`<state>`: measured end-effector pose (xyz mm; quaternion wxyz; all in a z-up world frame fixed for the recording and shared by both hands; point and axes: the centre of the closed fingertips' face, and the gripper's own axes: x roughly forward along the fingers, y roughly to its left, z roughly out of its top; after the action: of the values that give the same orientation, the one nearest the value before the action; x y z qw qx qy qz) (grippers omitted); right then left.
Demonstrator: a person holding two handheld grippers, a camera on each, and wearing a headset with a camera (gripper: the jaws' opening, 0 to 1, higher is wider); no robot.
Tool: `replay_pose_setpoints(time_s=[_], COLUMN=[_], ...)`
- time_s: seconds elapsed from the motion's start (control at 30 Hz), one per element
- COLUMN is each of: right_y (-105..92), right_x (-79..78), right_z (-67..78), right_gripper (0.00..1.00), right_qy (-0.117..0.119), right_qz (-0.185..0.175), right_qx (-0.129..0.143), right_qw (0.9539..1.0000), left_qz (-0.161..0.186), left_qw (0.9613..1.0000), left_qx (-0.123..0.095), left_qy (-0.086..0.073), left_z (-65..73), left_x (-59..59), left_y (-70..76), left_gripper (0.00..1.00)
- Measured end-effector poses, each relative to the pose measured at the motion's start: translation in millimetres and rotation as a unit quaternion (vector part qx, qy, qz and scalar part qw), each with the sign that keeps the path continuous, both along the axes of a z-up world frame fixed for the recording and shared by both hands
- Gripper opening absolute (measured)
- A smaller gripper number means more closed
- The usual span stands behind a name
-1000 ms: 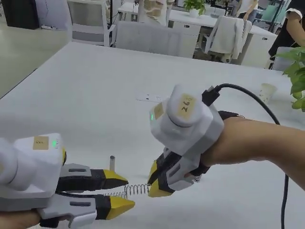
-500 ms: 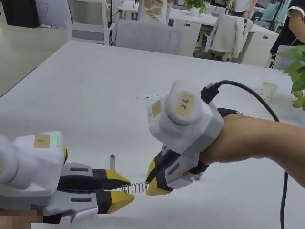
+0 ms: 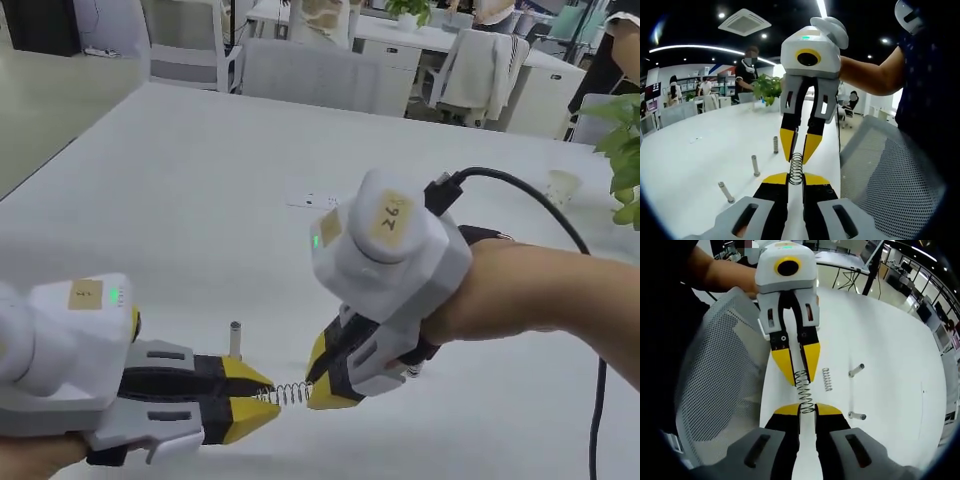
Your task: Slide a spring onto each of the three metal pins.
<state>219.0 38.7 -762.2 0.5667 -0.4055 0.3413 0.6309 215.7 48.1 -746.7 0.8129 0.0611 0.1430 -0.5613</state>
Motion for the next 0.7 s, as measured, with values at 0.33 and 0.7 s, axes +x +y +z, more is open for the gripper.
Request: replay_pose_setpoints(time_s=[0.33,0.7], right_y=[0.8,-0.3], right_x=[0.6,-0.2], right_z=[-2.7,-7.6], right_gripper=[0.09,0.09], right_qy=[0.006,0.014], right_qz=[-0.005,-0.007], right_qx=[0.003,0.004], right_qw=[1.0000,0.9999], left_qz=[0.002,0.001], left_qw=[1.0000,0.9999], left_qx=[-0.004,-0.010], left_qy=[-0.002,-0.004], left_z=[1.3,5.7], left_x=[-0.2,-1.6], left_y=[1.5,1.5], left_gripper=[0.02,0.02])
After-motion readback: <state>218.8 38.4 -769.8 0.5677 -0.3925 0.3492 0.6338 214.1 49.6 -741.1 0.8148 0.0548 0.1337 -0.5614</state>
